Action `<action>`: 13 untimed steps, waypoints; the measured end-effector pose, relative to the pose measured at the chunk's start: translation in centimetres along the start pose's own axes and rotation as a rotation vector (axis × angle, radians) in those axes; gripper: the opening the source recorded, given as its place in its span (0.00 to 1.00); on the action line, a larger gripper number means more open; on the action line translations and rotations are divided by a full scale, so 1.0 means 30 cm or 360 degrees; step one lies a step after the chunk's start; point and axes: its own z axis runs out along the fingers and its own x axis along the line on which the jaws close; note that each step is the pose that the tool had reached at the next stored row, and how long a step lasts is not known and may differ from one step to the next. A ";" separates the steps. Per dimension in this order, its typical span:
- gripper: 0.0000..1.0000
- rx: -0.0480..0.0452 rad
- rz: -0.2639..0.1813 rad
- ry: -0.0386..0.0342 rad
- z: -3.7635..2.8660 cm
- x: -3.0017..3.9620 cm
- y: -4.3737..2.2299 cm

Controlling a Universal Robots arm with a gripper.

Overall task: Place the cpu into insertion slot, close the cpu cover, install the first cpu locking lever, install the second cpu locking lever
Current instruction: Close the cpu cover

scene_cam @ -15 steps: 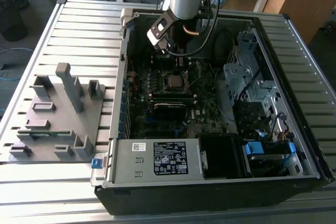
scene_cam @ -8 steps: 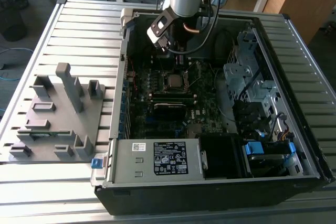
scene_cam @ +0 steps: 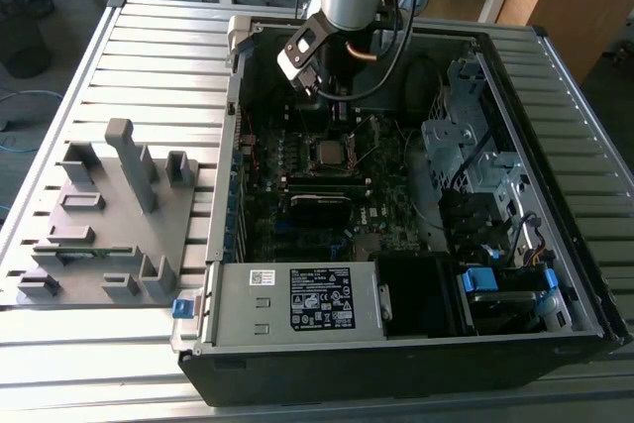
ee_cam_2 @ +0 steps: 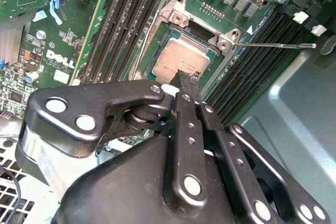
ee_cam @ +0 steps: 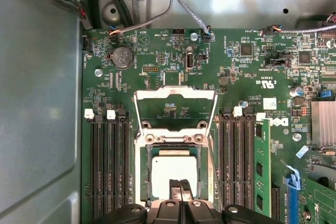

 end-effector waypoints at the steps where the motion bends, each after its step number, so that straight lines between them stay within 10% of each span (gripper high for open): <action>1: 0.10 0.0000 0.0000 0.0000 -0.002 0.000 0.000; 13: 0.10 0.0000 0.0000 0.0000 -0.022 0.000 0.000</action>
